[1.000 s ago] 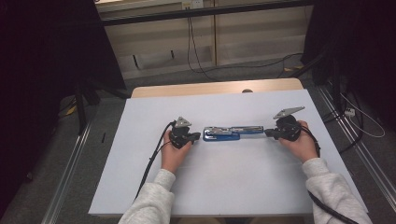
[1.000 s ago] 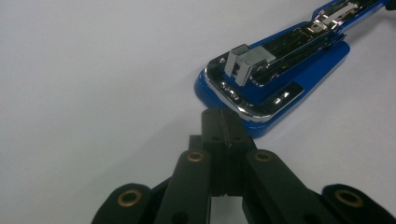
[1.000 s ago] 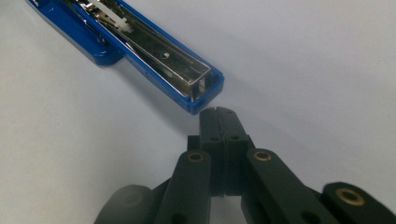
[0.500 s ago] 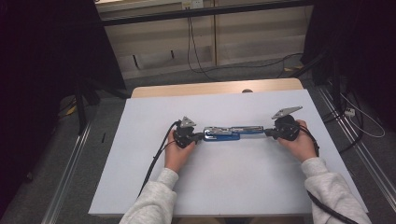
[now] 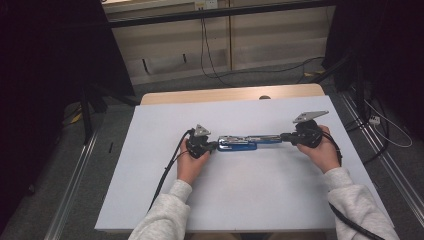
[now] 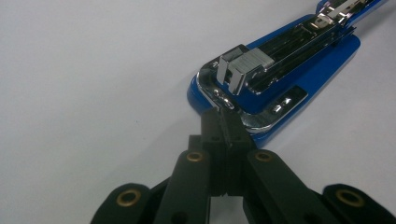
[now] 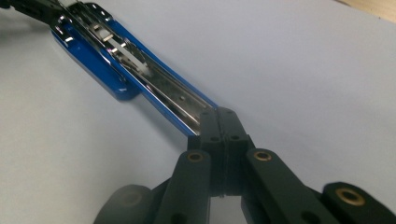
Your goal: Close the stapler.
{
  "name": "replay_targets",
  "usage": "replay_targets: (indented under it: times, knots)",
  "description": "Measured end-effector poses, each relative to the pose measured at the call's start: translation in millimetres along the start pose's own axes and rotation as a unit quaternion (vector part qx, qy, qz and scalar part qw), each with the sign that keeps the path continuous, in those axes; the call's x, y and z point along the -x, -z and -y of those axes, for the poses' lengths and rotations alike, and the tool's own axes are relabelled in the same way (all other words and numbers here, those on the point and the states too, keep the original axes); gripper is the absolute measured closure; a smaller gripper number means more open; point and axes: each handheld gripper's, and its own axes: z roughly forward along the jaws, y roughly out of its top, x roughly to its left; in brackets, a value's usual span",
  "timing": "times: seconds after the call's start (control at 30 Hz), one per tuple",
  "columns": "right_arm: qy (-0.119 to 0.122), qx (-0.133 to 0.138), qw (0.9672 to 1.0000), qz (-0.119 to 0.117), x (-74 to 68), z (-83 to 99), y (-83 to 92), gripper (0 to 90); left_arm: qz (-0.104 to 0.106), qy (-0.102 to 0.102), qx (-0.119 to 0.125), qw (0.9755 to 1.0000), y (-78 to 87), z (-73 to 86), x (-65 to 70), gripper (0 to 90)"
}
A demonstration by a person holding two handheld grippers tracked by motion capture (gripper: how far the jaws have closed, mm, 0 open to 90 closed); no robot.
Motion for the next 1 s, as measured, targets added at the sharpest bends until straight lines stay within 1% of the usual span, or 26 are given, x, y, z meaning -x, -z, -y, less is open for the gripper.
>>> replay_targets:
  times: [0.03,0.1,0.17,0.23,0.27,0.33,0.4,0.5,0.53,0.57,0.6,0.63,0.7,0.73,0.77,0.83,0.87,0.9,0.93,0.97,1.0]
  knots:
    - [-0.002,0.006,1.0,-0.006,-0.6,-0.8,0.5,89.9,-0.002,-0.001,-0.001,1.0,0.0,0.0,0.3,89.5]
    - [0.002,0.006,1.0,-0.004,-1.5,-2.1,1.0,90.0,-0.004,-0.001,0.0,1.0,-0.3,0.0,0.5,89.5]
    - [0.0,0.002,1.0,0.0,-1.3,-2.1,0.4,90.0,-0.004,-0.001,0.001,1.0,-0.3,0.1,0.7,89.5]
    - [0.0,-0.017,0.9998,0.013,0.8,0.7,-2.0,90.0,-0.004,-0.002,0.001,1.0,-0.2,0.1,1.0,89.4]
    - [-0.006,-0.026,0.9996,0.011,2.0,3.6,-3.9,90.0,-0.004,-0.002,0.001,1.0,-0.1,0.1,0.9,89.4]
    - [0.001,-0.035,0.9993,0.014,3.9,8.0,-6.4,89.9,-0.004,-0.003,0.001,1.0,-0.2,0.1,0.8,89.4]
    - [0.001,-0.044,0.999,0.012,4.5,9.3,-7.7,90.0,-0.003,-0.001,0.001,1.0,-0.3,0.1,0.6,89.5]
    - [0.024,-0.065,0.9973,0.023,0.8,10.0,-13.3,90.0,-0.006,-0.002,0.001,1.0,-0.6,-0.1,0.9,89.5]
    - [0.031,-0.067,0.997,0.025,-0.2,10.0,-14.5,90.0,-0.005,-0.002,0.001,1.0,-0.6,-0.1,0.8,89.5]
    - [0.021,-0.059,0.9979,0.019,0.0,10.1,-14.5,90.0,-0.005,-0.002,0.001,1.0,-0.6,-0.1,0.9,89.5]
    - [0.004,-0.042,0.9991,0.0,0.7,9.9,-14.2,90.0,-0.006,-0.003,0.0,1.0,-0.4,-0.2,1.0,89.5]
    - [-0.001,-0.035,0.9993,-0.011,0.4,8.6,-13.3,89.9,-0.006,-0.003,0.0,1.0,-0.4,-0.2,1.0,89.5]
    - [0.013,-0.024,0.9996,-0.004,-3.7,3.3,-10.9,89.4,-0.007,-0.003,0.0,1.0,-0.7,-0.1,0.9,89.5]
    - [0.012,-0.018,0.9997,-0.005,-4.9,1.4,-10.0,88.7,-0.006,-0.001,0.001,1.0,-0.7,-0.1,0.8,89.4]
    - [0.011,-0.006,0.9999,-0.006,-7.5,-1.8,-8.8,87.7,-0.007,-0.002,0.0,1.0,-0.7,-0.1,0.8,89.0]
    - [0.018,0.011,0.9997,-0.015,-11.7,-6.0,-7.6,85.0,-0.007,-0.001,0.0,1.0,-0.7,-0.1,0.9,88.5]
    - [0.021,0.018,0.9994,-0.019,-14.2,-8.2,-7.3,83.1,-0.008,0.002,0.002,1.0,-0.6,-0.1,0.8,88.0]
    - [0.02,0.017,0.9995,-0.019,-17.0,-10.4,-7.6,80.1,-0.01,0.003,0.001,1.0,0.2,-0.1,0.0,86.9]
    - [0.022,0.021,0.9993,-0.022,-18.2,-11.3,-8.0,78.4,-0.012,0.01,0.002,0.9999,0.9,0.1,-1.2,83.7]
    - [0.021,0.022,0.9993,-0.023,-19.4,-11.9,-8.3,75.4,-0.019,0.017,0.003,0.9997,2.3,0.4,-2.3,76.7]
    - [0.021,0.02,0.9994,-0.02,-19.8,-11.7,-8.8,71.0,-0.021,0.019,0.005,0.9996,4.6,0.6,-4.3,75.0]
